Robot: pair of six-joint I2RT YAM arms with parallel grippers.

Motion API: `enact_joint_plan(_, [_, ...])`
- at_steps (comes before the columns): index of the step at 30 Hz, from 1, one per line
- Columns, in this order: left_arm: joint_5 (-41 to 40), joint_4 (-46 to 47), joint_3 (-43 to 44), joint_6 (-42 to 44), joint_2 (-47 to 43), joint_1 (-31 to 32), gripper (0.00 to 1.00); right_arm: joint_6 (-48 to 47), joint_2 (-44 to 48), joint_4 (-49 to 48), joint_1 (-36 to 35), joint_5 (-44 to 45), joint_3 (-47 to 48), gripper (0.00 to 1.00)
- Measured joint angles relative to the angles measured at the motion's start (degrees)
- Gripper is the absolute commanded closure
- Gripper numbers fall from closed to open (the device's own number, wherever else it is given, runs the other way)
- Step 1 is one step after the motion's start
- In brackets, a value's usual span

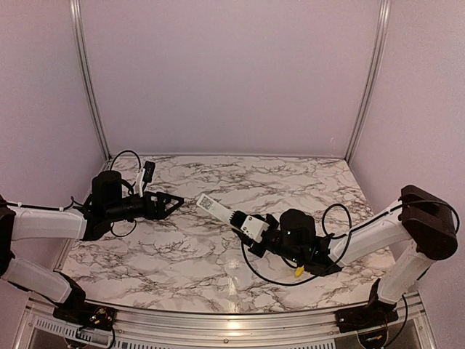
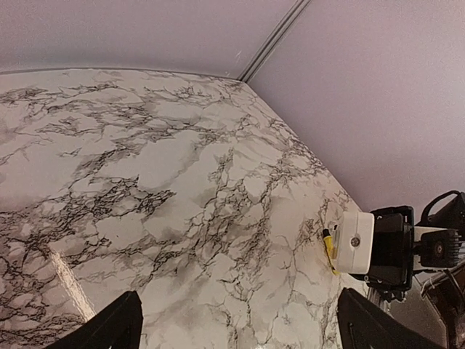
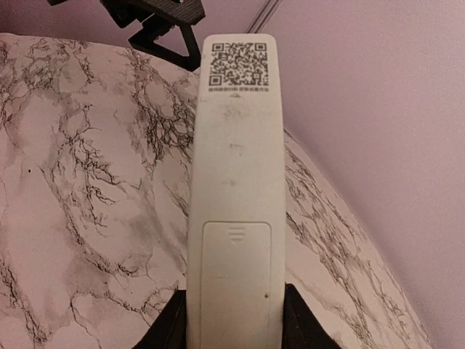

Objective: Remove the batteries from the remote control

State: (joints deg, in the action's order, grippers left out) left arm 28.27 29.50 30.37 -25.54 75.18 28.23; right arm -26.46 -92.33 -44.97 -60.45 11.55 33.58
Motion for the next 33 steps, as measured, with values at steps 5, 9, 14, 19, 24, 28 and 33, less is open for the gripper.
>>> enact_joint_plan(5, [2.0,-0.2,0.5,-0.2,1.7,1.7,0.04,-3.6,0.0,-2.3,0.0,-0.5,0.0,1.00])
enact_joint_plan(9, [2.8,-0.5,1.6,-0.1,2.7,3.4,0.05,-5.6,-0.2,-3.0,0.0,-1.0,0.2,1.00])
enact_joint_plan(14, [3.5,-1.3,3.2,0.4,3.4,6.6,0.05,-7.0,-0.3,-3.2,0.2,-2.0,0.6,1.00])
enact_joint_plan(19, [4.1,-1.5,3.7,1.6,3.3,8.8,0.05,-7.8,-0.3,-2.3,0.2,-3.8,1.4,1.00])
enact_joint_plan(24, [4.5,-2.7,4.3,2.8,3.3,10.4,0.08,-8.1,-0.3,1.0,0.2,-6.5,2.3,1.00])
enact_joint_plan(28, [4.7,-3.1,5.4,3.7,3.3,11.3,0.12,-8.2,-0.2,3.0,0.2,-8.8,2.3,1.00])
enact_joint_plan(33, [4.7,-3.8,5.6,4.1,3.3,11.9,0.18,-9.0,0.0,3.5,0.2,-11.4,2.3,1.00])
